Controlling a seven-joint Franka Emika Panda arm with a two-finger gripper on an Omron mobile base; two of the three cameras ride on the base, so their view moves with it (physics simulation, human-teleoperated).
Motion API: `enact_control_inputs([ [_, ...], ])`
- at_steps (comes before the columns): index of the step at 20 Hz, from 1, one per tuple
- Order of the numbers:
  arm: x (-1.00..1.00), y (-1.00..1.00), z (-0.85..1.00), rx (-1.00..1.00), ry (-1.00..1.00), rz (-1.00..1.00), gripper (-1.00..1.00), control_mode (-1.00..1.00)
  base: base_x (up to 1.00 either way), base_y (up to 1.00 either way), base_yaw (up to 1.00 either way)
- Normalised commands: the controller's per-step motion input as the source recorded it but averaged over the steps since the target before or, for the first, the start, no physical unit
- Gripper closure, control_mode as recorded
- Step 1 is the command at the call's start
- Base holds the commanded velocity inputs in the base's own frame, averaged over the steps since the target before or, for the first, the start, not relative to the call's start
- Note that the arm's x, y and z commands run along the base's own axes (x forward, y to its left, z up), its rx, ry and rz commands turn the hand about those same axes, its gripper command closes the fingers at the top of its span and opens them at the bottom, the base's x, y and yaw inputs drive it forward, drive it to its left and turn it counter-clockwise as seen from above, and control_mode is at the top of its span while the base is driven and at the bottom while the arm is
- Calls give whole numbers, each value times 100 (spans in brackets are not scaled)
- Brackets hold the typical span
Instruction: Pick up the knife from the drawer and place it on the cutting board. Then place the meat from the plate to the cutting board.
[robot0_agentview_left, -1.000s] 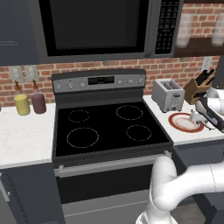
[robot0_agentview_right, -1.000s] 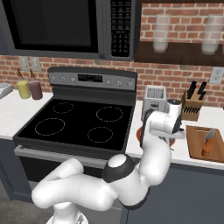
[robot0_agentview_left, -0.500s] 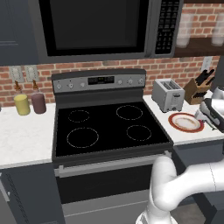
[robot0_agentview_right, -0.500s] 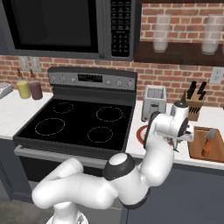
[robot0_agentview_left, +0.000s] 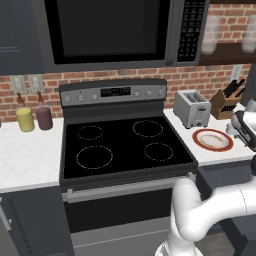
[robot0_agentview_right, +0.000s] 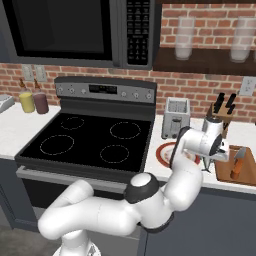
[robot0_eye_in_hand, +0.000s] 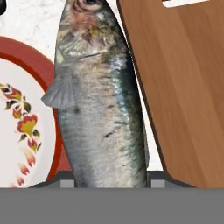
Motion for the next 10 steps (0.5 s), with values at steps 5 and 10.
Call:
enact_control_inputs([
  [5, -3, -28, 0, 0, 0, 0, 100, -100, 0, 0, 0],
  [10, -8, -32, 0, 0, -2, 0, 100, -100, 0, 0, 0],
])
